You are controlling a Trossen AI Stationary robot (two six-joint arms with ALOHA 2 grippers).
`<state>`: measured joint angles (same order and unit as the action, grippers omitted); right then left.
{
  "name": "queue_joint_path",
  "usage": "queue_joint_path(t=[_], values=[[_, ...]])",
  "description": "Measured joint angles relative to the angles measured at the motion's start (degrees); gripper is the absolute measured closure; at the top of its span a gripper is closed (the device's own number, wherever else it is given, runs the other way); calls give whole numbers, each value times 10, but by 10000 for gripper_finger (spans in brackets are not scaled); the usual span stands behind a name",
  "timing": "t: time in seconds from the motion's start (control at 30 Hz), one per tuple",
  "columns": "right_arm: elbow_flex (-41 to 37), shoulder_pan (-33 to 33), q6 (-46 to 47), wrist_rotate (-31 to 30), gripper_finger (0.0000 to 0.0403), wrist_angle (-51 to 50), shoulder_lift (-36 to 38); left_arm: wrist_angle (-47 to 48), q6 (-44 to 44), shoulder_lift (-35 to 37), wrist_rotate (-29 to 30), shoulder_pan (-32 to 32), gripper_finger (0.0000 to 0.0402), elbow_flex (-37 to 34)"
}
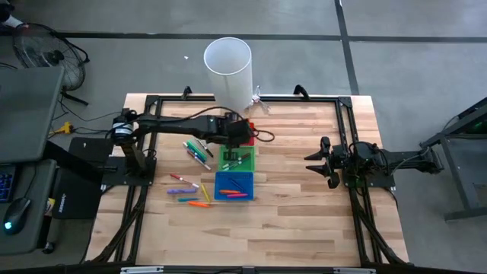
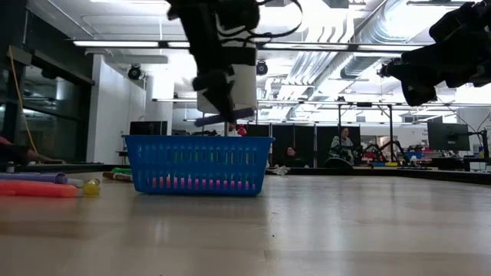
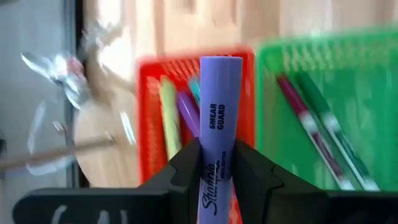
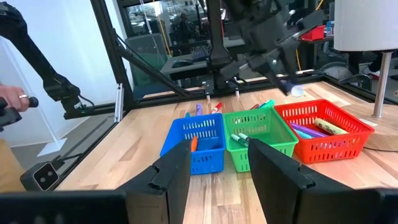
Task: Pick & Place Markers
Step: Put the top violet highlighter into the red bin
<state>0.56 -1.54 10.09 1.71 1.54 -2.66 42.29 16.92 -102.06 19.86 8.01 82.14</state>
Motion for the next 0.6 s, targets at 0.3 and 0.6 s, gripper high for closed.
queue_joint_path(t=[0.3,0.6], values=[[0,0,0,0,253,0,0,4,13,-46,-22,29,334,12],[0,0,0,0,253,0,0,-5,23,-60,-50,53,334,12]])
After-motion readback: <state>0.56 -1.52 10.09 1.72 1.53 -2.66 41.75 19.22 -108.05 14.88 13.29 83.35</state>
